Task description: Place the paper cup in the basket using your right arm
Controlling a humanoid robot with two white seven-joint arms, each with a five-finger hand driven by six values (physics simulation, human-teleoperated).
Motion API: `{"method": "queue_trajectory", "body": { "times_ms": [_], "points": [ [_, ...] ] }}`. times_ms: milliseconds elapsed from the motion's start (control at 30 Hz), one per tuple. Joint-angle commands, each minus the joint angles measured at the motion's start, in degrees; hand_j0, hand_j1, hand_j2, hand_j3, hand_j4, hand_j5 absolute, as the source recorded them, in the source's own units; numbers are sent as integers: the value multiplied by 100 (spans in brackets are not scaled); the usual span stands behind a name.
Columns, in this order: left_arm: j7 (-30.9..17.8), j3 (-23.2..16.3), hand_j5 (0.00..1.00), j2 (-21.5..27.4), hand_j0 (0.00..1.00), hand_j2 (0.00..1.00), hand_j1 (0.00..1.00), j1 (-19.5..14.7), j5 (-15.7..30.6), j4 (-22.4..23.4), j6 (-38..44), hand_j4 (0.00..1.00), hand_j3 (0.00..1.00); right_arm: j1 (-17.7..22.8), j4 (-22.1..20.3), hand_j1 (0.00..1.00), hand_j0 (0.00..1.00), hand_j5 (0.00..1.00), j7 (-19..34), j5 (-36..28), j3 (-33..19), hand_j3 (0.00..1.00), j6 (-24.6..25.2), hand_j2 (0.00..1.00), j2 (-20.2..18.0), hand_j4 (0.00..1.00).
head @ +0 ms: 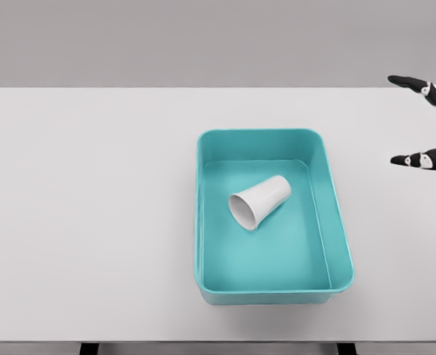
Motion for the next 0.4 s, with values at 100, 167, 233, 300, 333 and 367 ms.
{"method": "queue_trajectory", "body": {
  "times_ms": [100,167,233,300,333,367],
  "points": [
    [0,0,100,0,100,100,100,0,-1,0,0,100,100,9,76,100,100,100,-2,30,-55,100,29,100,188,100],
    [0,0,100,0,100,100,100,0,-1,0,0,100,100,9,41,100,100,100,-2,30,-64,100,29,100,197,100],
    [0,0,100,0,100,100,100,0,-1,0,0,100,100,9,32,100,100,100,-2,30,-73,100,29,100,180,100],
    [0,0,100,0,100,100,100,0,-1,0,0,100,100,9,49,100,100,100,-2,30,-73,100,38,100,180,100],
    [0,0,100,0,100,100,100,0,-1,0,0,100,100,9,49,100,100,100,-2,30,-73,100,38,100,180,100],
    [0,0,100,0,100,100,100,0,-1,0,0,100,100,9,58,100,100,100,-2,30,-73,100,38,100,180,100]
  ]
}}
